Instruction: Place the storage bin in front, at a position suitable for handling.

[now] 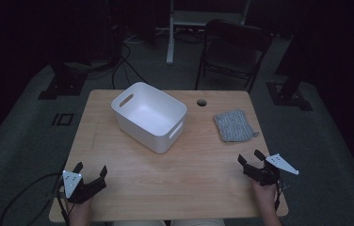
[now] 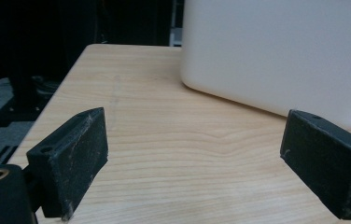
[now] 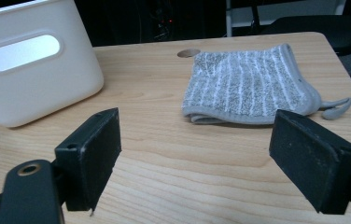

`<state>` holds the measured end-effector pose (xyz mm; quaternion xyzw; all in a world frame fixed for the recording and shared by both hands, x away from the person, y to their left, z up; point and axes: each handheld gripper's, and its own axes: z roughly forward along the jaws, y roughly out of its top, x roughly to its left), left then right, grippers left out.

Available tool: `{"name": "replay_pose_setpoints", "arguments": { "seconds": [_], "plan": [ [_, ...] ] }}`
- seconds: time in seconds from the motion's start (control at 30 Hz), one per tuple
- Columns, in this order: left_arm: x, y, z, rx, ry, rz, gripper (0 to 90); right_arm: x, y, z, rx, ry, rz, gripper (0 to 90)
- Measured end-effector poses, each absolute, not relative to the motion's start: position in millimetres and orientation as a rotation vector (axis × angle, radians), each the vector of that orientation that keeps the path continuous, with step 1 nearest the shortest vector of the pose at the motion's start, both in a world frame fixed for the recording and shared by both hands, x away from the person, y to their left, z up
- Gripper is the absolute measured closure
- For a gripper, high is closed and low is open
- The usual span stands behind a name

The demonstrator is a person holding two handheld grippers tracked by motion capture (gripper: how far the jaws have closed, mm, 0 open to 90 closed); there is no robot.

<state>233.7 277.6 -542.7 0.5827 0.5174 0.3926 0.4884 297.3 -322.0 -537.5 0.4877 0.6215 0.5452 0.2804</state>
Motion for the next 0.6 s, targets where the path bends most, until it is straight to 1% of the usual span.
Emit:
{"name": "replay_pose_setpoints", "arguments": {
  "seconds": [0.17, 0.23, 0.43, 0.6],
  "plan": [
    [234, 277, -542, 1.421, 1.254, 0.959, 7.9, 298, -321, -539, 1.313, 1.679, 1.454, 16.0],
    [234, 277, -542, 1.424, 1.258, 0.953, 7.9, 300, -322, -539, 1.368, 1.667, 1.471, 13.4],
    [236, 278, -542, 1.429, 1.256, 0.947, 7.9, 307, -318, -537, 1.381, 1.688, 1.475, 13.6],
    [237, 277, -542, 1.436, 1.254, 0.933, 7.9, 316, -307, -529, 1.347, 1.734, 1.457, 13.6]
  ]
}}
